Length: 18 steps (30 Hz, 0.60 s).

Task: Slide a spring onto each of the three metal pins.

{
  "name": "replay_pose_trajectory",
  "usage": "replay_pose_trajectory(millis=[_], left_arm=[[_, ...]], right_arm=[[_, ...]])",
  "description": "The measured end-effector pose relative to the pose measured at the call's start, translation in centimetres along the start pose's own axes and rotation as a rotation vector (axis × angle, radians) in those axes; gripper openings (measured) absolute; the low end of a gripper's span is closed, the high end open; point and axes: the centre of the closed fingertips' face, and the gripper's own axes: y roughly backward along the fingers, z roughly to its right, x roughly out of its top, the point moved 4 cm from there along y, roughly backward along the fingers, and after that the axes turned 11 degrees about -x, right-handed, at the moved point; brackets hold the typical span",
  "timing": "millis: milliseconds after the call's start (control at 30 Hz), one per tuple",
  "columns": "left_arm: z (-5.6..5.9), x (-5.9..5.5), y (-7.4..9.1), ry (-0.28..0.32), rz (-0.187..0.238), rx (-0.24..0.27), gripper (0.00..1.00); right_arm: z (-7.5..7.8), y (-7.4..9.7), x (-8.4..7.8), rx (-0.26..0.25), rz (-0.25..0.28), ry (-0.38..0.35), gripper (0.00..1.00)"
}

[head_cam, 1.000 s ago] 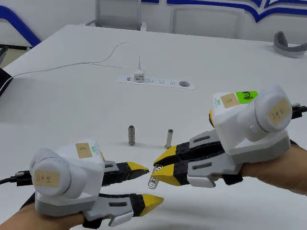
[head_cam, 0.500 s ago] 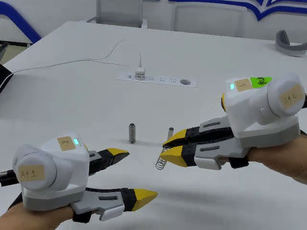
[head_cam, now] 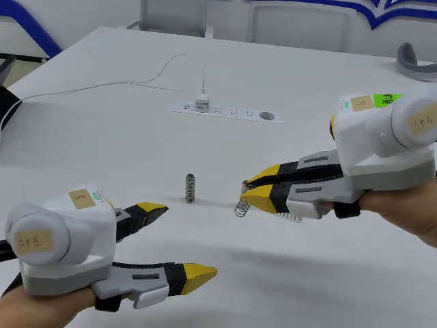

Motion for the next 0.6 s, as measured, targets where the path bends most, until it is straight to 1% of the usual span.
replay_pose_trajectory(millis=[300, 600], left_arm=[[-0.5, -0.2, 0.4, 0.011, 0.003, 0.022, 0.77], [-0.7, -0.4, 0.7, 0.019, 0.006, 0.028, 0.77]], right_arm=[[1.6, -0.5, 0.2, -0.036, -0.008, 0.000, 0.11], [3.3, -1.1, 0.4, -0.071, -0.020, 0.003, 0.11]])
